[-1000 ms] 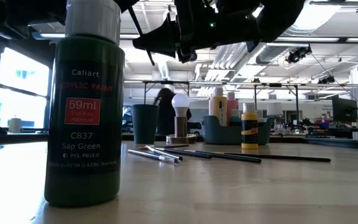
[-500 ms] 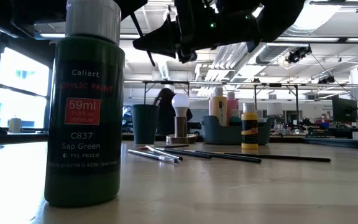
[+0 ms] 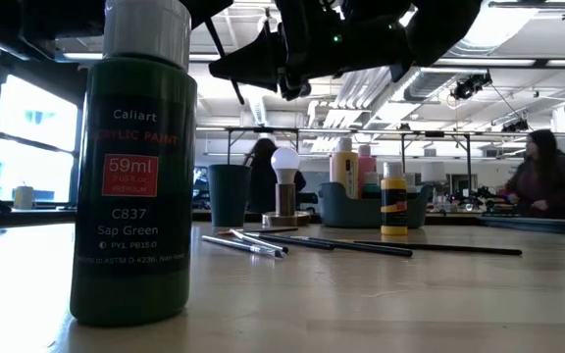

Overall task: Pick & Place Paint Supplies
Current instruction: Put the gold paintbrush into the blue cup

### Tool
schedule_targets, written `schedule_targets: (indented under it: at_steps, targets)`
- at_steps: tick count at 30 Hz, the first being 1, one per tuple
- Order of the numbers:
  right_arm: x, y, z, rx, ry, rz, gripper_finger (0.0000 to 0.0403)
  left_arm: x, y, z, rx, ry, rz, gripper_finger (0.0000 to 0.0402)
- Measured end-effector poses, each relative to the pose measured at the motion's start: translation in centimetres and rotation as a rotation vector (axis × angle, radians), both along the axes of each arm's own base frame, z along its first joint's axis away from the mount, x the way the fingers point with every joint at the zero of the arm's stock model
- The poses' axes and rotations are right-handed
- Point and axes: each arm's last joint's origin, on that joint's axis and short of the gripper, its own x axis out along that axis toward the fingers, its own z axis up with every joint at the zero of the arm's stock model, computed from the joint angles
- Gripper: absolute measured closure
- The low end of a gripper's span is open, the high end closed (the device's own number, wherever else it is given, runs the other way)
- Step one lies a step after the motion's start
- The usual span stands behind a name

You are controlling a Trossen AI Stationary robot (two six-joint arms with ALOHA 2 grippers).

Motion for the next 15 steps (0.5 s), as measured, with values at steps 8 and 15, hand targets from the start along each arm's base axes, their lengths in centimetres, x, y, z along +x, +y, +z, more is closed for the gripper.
schedule_targets:
  at_steps: [8, 15]
  targets:
    - [-0.01, 0.0, -0.04, -0.002, 0.004, 0.0, 0.0387, 0.02, 0.01, -0.11, -0.005, 0.012, 0.006, 0.0391]
    - [-0.01, 0.0, -0.09, 0.001, 0.008, -0.001, 0.0385, 0.02, 0.0, -0.14, -0.007, 0.016, 0.005, 0.0387]
